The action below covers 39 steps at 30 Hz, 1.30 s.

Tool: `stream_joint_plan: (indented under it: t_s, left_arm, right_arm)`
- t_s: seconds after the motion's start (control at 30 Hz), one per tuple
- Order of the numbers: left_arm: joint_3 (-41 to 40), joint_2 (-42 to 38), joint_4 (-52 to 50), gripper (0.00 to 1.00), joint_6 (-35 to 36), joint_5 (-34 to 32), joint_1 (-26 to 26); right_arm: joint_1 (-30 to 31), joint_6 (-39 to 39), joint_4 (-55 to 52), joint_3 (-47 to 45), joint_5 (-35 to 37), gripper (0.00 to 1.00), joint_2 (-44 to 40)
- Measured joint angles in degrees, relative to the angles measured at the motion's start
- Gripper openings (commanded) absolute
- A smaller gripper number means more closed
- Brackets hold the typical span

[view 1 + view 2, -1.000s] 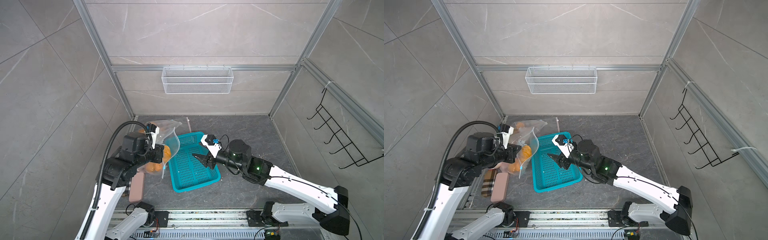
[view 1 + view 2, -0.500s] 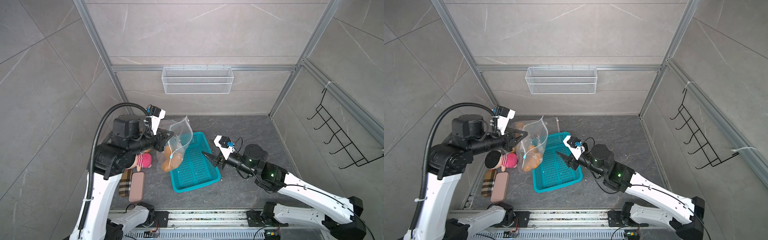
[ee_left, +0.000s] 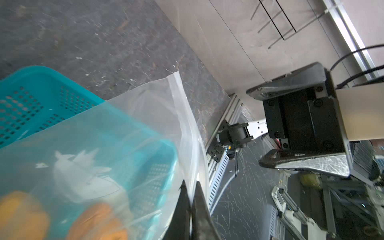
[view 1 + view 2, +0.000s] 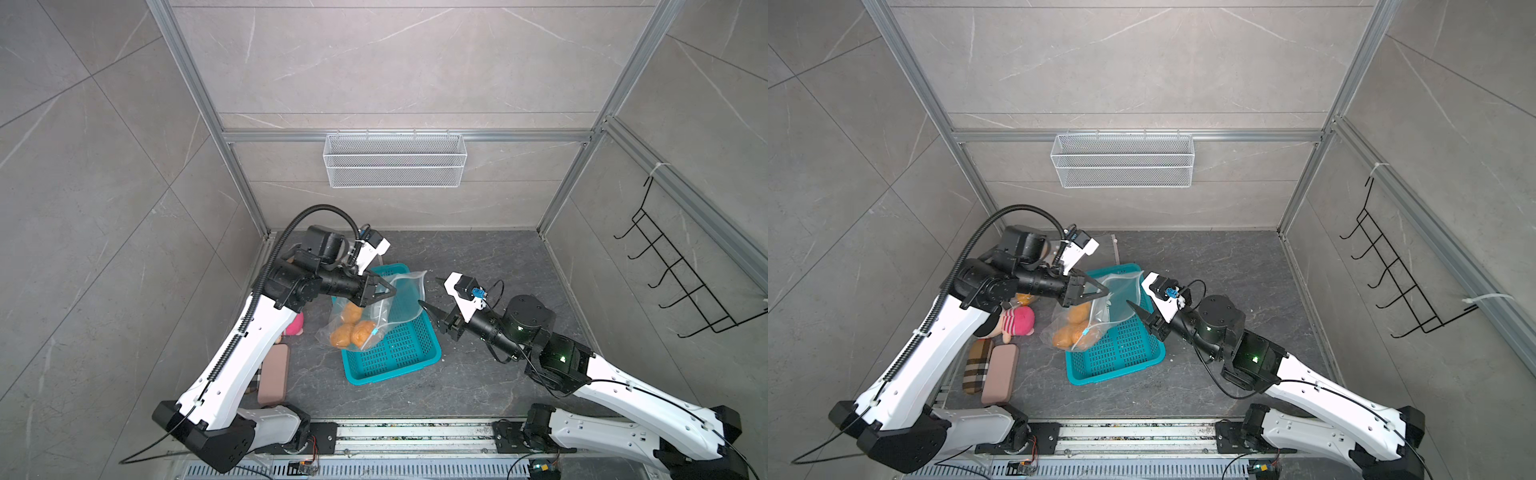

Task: Put the potatoes into a zipper bag and zip it
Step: Place the zipper food storage bag in the basket.

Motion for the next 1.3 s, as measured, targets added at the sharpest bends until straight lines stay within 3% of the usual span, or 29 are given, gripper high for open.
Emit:
stream_joint_plan:
  t_s: [0.27,0.53,1.07,1.17,1.3]
  left_arm:
    - [-1.03,1.57,-2.45,0.00,0.11,-0.15,-2.21]
    - [-2.73,2.84,-6.78,0.00,2.75,-4.31,-13.40]
    - [-5.16,2.23,-12.92,0.00,8.70,-11.85,-13.31]
    - [-2.47,2.71,-13.75,0.00,9.14,-12.22,-13.31]
    - [9.68,8.57,-16.74,0.00,10.49,-11.58,-13.31]
  right_arm:
    - [0.00,-1.25,-1.33,-0.94,1.64,0.62,-2.25]
    - [0.00,-6.73,-5.16,-1.03,-0.13,0.62,-3.50]
    - [-0.70,-25.53,-18.18,0.39,-4.00,0.58,-3.91]
    - [-1.62,-26.29,-18.08,0.46,-4.24,0.58,-3.45]
    - [-2.95,-26.12,-15.08,-0.26,-4.15,0.58,-4.72]
